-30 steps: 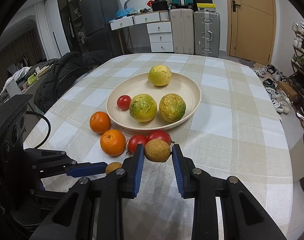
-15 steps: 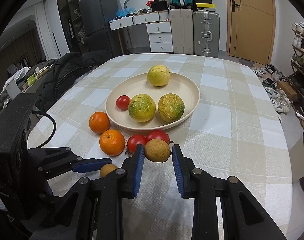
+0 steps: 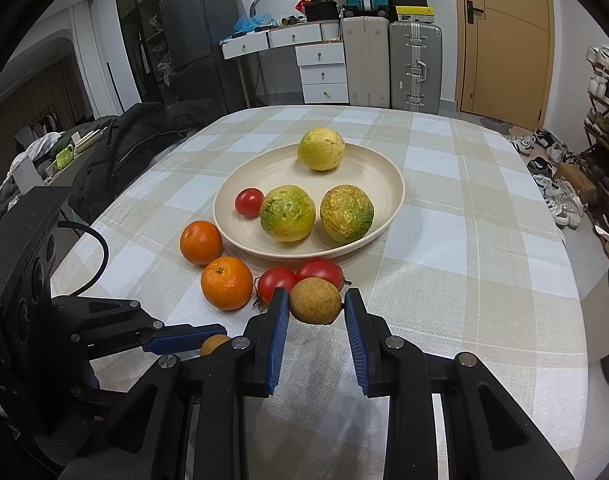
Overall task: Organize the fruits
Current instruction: 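Grasp another small brown fruit with the left tool while the right tool holds its fruit, then carry both brown fruits onto the white plate and open both tools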
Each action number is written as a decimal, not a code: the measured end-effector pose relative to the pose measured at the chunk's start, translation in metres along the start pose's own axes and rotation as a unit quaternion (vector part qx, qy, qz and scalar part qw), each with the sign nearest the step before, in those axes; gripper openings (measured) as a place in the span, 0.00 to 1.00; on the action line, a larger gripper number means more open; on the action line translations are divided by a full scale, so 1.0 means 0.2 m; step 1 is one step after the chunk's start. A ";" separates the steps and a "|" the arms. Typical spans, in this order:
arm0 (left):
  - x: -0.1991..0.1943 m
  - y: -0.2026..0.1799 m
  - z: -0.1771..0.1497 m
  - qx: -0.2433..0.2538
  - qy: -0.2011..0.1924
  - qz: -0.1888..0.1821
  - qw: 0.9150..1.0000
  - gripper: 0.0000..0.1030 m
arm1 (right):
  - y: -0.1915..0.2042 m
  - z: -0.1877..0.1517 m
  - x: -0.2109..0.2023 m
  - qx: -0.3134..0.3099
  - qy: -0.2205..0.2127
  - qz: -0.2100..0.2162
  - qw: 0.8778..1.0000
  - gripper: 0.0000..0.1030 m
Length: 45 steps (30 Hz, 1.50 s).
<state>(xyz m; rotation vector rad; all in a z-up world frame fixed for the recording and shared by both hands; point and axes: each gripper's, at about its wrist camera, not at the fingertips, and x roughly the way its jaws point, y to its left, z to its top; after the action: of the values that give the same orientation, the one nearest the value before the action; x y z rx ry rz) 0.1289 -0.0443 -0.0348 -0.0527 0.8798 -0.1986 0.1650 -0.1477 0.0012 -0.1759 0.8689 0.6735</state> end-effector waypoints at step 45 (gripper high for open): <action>0.06 -0.11 0.05 0.015 0.018 -0.044 0.999 0.22 | -0.06 0.00 -0.02 0.013 -0.006 -0.010 1.000 0.29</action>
<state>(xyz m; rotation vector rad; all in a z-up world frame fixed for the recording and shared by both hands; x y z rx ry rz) 0.1410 -0.0683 -0.0345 -0.0610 0.9100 -0.2956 0.1709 -0.1588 0.0033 -0.1564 0.8628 0.6444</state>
